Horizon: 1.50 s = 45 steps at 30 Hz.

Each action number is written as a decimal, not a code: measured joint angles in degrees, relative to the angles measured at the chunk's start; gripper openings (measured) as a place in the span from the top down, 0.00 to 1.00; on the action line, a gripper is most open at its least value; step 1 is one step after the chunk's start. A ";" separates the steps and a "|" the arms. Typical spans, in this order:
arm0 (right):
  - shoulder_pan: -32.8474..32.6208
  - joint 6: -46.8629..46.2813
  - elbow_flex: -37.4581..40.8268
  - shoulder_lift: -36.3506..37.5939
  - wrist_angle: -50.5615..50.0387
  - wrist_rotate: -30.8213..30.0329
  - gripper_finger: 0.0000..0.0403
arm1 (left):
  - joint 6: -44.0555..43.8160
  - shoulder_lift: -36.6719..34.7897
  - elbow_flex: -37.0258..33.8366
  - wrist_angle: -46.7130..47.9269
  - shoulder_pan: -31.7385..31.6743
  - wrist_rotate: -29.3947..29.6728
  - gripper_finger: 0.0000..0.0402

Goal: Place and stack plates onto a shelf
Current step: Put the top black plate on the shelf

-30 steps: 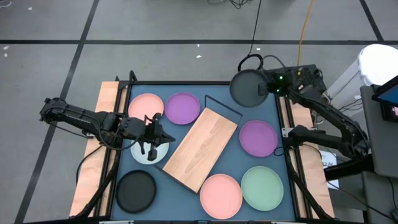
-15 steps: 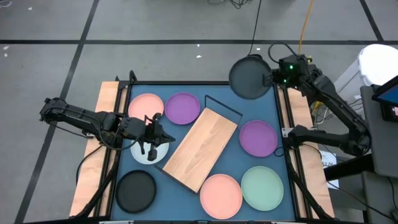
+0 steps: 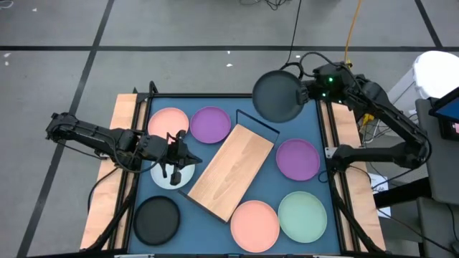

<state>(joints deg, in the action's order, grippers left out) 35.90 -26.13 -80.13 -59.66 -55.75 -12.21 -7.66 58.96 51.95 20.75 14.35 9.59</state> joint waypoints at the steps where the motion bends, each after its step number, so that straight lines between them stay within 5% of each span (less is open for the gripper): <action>1: -0.98 -0.37 -0.77 -0.47 -0.92 0.00 1.00 | -0.02 0.00 0.02 0.00 0.00 0.00 0.99; 18: -20.24 -7.03 -3.40 -6.26 -0.70 0.07 1.00 | -0.06 0.00 0.00 0.04 0.01 0.00 0.99; 25: -27.69 -8.50 -2.92 -10.42 0.46 -4.22 1.00 | -0.13 0.00 0.00 0.13 0.01 0.00 0.99; 45: -35.73 -14.23 18.35 -12.27 26.85 -4.50 1.00 | -0.11 0.00 0.00 0.22 0.85 0.00 0.99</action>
<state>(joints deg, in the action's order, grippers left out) 0.17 -40.35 -61.78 -71.92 -28.90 -16.71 -7.77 58.96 51.95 20.97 15.20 9.58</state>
